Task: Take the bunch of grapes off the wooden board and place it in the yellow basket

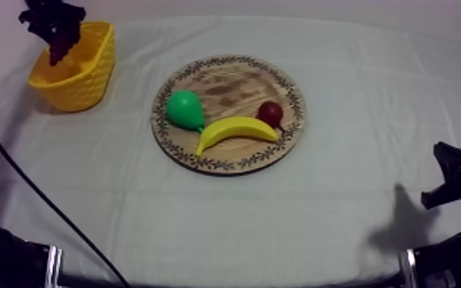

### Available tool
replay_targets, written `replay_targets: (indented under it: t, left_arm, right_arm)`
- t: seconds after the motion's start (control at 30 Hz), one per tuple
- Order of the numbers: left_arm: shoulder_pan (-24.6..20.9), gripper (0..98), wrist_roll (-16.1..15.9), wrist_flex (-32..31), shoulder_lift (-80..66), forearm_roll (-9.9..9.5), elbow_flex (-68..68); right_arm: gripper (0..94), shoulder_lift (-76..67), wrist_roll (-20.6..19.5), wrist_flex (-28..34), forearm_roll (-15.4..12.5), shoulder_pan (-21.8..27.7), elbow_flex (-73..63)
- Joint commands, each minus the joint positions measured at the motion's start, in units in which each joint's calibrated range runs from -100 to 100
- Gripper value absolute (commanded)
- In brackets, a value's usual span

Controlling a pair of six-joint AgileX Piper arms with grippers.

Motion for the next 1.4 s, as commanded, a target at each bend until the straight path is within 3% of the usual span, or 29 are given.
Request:
replay_targets:
  t: [0.0,0.17,0.43,0.63,1.07,1.37]
  left_arm:
    - [0.0,58.8,0.3,-0.2,1.9,0.0,-0.7]
    - [-0.3,66.2,1.5,-0.8,5.8,0.61,-2.5]
    - [-2.1,83.0,2.7,-1.0,10.0,5.06,-5.0]
    - [-2.5,92.5,3.0,-1.0,9.5,5.64,-3.7]
    - [-2.7,92.4,5.6,-1.2,-5.9,5.67,8.4]
    - [-2.3,92.5,5.1,-6.9,-21.6,5.55,23.3]
  right_arm:
    - [0.3,0.0,0.0,0.0,0.0,0.0,0.0]
    - [0.3,0.0,0.0,0.0,0.0,0.0,0.0]
    - [0.3,0.0,0.0,0.0,0.0,0.0,0.0]
    - [0.3,0.0,0.0,0.0,0.0,0.0,0.0]
    - [0.3,0.0,0.0,0.0,0.0,0.0,0.0]
    - [0.3,0.0,0.0,0.0,0.0,0.0,0.0]
